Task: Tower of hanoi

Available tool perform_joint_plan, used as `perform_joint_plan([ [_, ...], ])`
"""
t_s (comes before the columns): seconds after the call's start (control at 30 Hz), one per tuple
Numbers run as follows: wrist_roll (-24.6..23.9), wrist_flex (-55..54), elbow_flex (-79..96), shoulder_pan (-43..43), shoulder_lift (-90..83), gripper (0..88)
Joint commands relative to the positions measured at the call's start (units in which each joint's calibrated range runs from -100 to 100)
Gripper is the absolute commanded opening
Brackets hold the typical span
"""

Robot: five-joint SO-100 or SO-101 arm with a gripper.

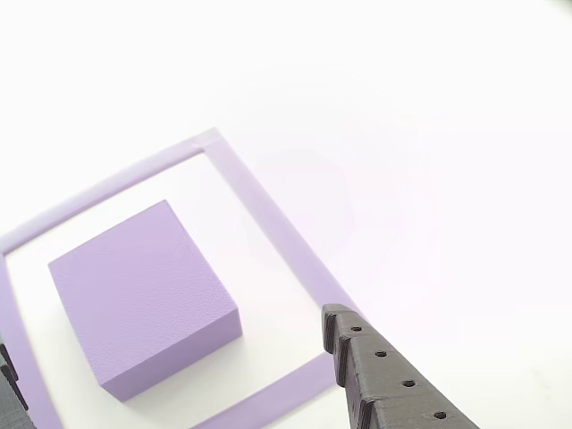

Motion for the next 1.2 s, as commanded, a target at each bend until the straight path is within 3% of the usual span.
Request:
perform_joint_plan([
  [0.0,0.0,-11.0,-1.8,-0.5,7.1,42.3],
  [0.37,0.0,-23.3,-8.6,-1.8,22.7,42.1],
  [1.17,0.0,-26.1,-12.9,-4.3,30.1,39.0],
])
